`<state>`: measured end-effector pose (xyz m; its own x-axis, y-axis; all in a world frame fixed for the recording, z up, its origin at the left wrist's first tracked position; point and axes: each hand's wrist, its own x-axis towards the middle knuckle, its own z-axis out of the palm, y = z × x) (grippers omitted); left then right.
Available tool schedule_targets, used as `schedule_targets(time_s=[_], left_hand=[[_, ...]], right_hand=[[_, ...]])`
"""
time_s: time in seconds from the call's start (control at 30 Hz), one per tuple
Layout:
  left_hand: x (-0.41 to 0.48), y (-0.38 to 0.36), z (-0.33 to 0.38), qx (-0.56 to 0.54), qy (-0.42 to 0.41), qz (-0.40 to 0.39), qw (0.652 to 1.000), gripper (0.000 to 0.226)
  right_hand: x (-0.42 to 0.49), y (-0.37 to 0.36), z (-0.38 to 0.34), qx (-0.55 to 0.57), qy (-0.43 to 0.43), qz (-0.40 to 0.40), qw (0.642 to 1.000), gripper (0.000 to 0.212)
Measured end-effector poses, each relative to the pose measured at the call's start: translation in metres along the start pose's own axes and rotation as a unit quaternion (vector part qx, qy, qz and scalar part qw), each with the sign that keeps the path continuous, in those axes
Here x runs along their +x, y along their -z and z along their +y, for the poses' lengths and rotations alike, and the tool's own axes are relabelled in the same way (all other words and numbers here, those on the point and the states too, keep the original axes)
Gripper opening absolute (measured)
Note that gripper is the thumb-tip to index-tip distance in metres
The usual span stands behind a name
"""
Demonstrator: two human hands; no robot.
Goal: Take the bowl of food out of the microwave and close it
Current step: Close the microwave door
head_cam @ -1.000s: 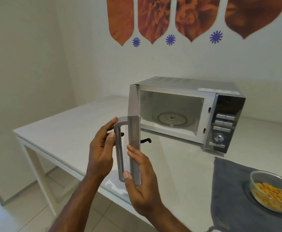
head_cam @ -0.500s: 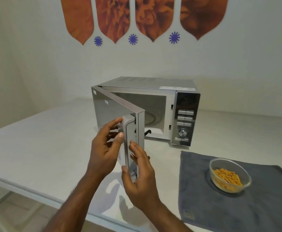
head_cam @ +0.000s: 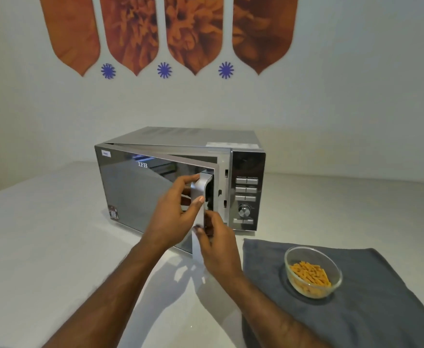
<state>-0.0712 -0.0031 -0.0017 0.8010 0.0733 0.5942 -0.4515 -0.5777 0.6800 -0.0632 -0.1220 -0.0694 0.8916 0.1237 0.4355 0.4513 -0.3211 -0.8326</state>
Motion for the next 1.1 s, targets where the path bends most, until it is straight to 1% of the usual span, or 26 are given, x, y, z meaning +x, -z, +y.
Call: schedule_targets(time_s=[0.17,0.4,0.57,0.77,0.93,1.1], left_hand=[[0.030,-0.023,-0.008,0.045,-0.008,-0.011,0.999,0.044],[0.067,-0.054,-0.021,0.043,-0.017,-0.011,0.999,0.043],[0.088,-0.068,-0.028,0.056,-0.017,-0.002,0.998,0.040],[0.098,-0.074,-0.034,0.049,-0.023,-0.002,0.999,0.039],[0.104,-0.076,-0.038,0.051,-0.037,0.001,0.998,0.038],[0.109,-0.080,-0.039,0.050,-0.019,-0.001,0.999,0.039]], right_hand=[[0.024,0.010,0.013,-0.006,-0.010,0.012,1.000,0.038],[0.057,0.020,0.028,-0.027,-0.029,0.028,0.999,0.041],[0.079,0.026,0.034,-0.037,-0.050,0.015,0.998,0.043],[0.089,0.027,0.045,-0.036,-0.043,0.018,0.998,0.044],[0.094,0.028,0.049,-0.035,-0.030,0.019,0.999,0.042],[0.101,0.032,0.049,-0.029,-0.031,0.008,0.999,0.043]])
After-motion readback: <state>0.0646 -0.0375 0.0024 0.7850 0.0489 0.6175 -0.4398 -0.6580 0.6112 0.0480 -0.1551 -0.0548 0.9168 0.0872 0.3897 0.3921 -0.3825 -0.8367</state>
